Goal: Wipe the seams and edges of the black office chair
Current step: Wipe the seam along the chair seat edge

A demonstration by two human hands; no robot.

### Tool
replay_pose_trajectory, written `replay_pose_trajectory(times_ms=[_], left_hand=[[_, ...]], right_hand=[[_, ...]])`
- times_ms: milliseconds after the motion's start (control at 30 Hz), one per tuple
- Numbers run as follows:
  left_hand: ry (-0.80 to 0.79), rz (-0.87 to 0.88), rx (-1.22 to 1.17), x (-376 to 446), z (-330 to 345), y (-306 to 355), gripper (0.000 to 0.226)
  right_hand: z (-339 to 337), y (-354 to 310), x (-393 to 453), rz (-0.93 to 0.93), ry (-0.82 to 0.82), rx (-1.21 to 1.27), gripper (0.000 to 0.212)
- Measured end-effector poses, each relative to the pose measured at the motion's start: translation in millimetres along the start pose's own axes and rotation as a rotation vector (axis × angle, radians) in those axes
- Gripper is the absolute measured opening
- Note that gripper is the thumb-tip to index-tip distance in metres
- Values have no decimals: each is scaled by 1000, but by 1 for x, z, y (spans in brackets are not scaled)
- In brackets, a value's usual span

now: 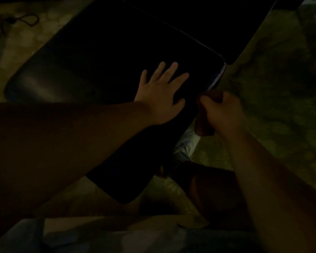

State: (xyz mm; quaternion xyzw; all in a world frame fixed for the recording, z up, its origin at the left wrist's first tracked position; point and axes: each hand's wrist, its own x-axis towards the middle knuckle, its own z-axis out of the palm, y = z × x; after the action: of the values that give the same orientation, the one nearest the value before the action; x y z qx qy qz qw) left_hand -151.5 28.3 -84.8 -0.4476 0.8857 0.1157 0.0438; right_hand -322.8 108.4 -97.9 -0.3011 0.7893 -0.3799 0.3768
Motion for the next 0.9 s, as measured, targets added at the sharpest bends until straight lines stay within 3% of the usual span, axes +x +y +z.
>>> replay_pose_trajectory(times_ms=[133,233,467,633,800,900], left_hand=[[9,-12,0,7,5,6,68],[29,-9,16,4,12,6,66],[42,-10,24,1,13,6,65],[57,3,14,1,13,4,65],[70,8,20,0,16,3,65],[65,8,16,1,17,2,66]], right_hand=[[-1,7,2,32,51,-95,21],[-2,3,3,32,57,-29,21],[-2,5,0,68,51,-39,12],[-1,-1,-2,-9,-19,11,5],[-5,3,2,21,45,-42,8],[-2,-1,0,-31,-22,-15,6]])
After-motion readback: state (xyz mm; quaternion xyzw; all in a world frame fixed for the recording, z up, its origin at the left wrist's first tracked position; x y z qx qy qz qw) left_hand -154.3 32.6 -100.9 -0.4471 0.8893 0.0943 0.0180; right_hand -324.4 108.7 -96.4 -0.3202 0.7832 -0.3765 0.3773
